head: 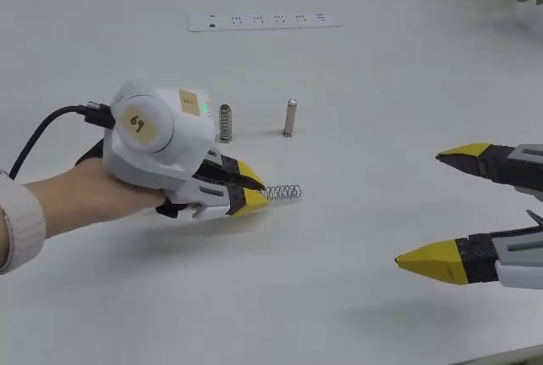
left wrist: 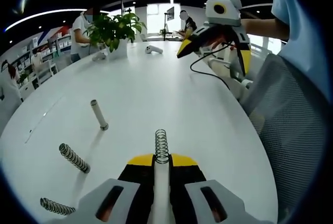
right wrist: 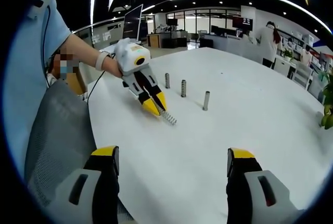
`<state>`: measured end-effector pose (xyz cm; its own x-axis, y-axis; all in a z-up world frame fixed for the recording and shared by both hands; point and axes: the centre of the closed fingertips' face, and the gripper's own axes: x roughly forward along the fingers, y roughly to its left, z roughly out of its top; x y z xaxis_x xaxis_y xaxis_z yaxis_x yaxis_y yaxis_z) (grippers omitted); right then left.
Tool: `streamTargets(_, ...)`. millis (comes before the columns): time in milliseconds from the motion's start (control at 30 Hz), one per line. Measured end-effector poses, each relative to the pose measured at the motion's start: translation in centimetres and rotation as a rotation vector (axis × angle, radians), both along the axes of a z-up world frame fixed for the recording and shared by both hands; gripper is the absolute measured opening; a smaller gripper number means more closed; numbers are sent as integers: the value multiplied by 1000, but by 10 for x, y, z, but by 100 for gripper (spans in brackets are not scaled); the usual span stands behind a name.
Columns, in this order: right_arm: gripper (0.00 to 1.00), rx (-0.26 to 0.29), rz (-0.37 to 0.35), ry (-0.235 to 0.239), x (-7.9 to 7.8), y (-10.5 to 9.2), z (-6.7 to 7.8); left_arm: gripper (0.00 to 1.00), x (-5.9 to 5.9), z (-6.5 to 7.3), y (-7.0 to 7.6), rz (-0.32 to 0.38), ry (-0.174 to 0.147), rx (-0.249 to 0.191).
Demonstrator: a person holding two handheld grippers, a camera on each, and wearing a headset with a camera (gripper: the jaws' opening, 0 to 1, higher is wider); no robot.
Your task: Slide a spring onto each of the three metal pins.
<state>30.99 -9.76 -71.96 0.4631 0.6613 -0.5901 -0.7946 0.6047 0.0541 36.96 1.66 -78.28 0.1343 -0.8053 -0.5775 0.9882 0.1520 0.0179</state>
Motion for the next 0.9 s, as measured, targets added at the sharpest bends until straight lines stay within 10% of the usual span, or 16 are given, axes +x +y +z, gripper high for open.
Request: streamTargets(900, 80, -15, 104, -12, 3, 35, 4, 2, -35, 50, 9, 54, -15, -138)
